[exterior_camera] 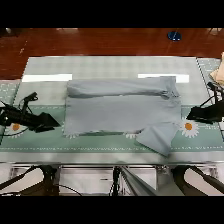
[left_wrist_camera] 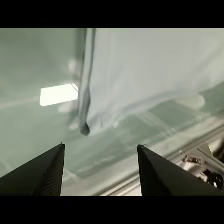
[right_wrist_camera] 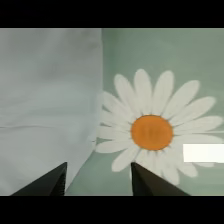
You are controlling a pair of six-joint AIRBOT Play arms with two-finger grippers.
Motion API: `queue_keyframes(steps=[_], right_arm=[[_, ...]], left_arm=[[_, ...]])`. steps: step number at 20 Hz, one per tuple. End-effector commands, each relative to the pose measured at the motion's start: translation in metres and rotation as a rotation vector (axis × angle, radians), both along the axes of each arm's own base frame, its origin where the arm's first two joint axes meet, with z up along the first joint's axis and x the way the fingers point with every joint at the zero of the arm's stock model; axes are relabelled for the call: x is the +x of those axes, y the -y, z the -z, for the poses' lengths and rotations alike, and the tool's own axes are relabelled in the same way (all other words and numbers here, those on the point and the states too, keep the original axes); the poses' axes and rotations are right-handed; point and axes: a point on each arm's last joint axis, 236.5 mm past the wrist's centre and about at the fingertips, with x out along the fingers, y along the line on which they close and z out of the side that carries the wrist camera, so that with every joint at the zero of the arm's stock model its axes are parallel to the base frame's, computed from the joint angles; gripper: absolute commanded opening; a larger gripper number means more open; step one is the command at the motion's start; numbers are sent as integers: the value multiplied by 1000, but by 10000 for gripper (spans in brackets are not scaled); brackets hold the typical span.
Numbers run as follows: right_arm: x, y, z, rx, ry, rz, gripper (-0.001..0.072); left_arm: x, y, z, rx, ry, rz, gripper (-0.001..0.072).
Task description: Fold the shirts.
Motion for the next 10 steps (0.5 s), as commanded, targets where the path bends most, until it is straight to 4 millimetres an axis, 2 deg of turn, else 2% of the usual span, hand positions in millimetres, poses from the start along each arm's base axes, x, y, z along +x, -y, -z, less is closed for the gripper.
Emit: queue_keyframes(steps=[1,3,6,8,10], right_arm=[[-2,-26,4,147,68,38,472],[7,-29,-1,184,109,63,472],[9,-34,-4,205,117,66,472],[8,-36,-4,212,114,66,472],[6,-38,-5,220,103,62,472]], left_arm=[[-27,10,20,-26,-45,-22,547],[-19,6,27,-2,-29,-46,547],[-15,5,41,15,-60,-79,547],[-9,16,51,-2,-72,-82,547],[11,34,59,-22,-50,-105,546]])
